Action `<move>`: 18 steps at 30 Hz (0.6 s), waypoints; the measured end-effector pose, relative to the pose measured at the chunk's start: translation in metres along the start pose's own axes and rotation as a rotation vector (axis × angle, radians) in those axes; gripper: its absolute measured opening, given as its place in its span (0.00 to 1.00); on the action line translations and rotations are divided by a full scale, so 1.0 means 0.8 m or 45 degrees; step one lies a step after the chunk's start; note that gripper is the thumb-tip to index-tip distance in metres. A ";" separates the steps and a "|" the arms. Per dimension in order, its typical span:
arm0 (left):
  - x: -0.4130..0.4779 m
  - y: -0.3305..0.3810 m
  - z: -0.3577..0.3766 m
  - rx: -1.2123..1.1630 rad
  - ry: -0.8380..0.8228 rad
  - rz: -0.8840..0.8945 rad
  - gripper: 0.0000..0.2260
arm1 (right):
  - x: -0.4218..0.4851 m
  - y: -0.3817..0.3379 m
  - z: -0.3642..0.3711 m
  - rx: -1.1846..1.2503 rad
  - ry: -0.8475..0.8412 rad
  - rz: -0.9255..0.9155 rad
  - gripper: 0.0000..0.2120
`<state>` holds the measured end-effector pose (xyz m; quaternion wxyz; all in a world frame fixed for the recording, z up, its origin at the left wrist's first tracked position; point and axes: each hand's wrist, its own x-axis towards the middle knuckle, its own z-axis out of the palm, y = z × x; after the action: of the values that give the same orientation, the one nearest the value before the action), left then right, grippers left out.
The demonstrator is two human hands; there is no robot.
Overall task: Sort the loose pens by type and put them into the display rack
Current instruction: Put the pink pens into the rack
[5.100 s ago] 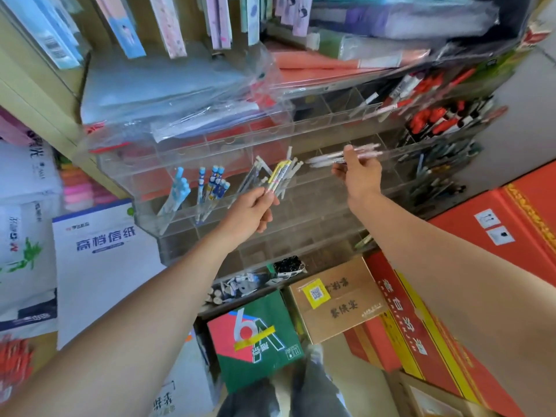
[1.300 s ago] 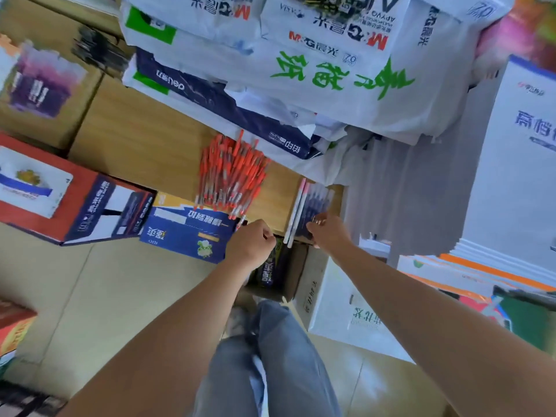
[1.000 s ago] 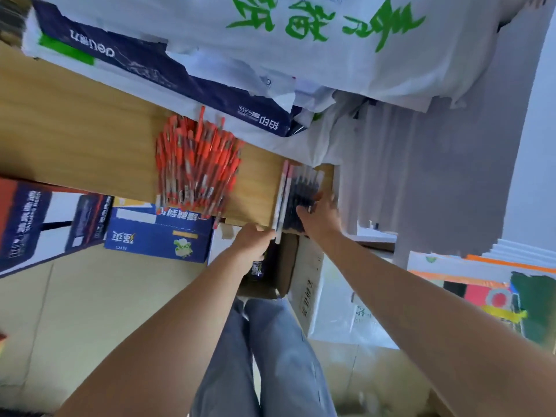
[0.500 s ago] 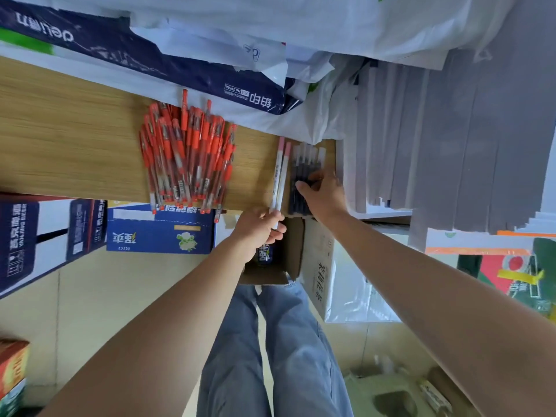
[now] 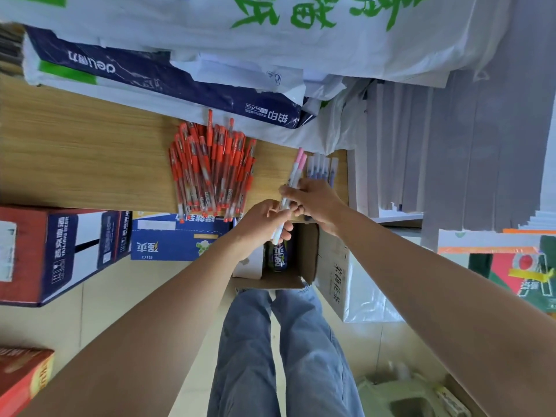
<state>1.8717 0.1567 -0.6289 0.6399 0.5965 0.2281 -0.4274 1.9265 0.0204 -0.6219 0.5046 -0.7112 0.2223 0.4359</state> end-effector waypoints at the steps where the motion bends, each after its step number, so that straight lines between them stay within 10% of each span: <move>1: 0.001 0.005 0.001 0.002 0.001 0.008 0.12 | -0.003 0.000 0.000 0.014 -0.004 -0.013 0.09; 8: 0.015 0.005 -0.012 0.088 0.179 0.032 0.11 | 0.022 0.023 -0.024 -0.391 0.821 0.078 0.31; 18: 0.027 -0.012 -0.021 0.031 0.240 0.078 0.11 | 0.053 0.037 0.001 -0.632 0.790 0.201 0.41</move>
<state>1.8792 0.1676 -0.6549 0.6211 0.6486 0.2637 -0.3522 1.9261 0.0151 -0.6732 0.1916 -0.8901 0.3060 0.2782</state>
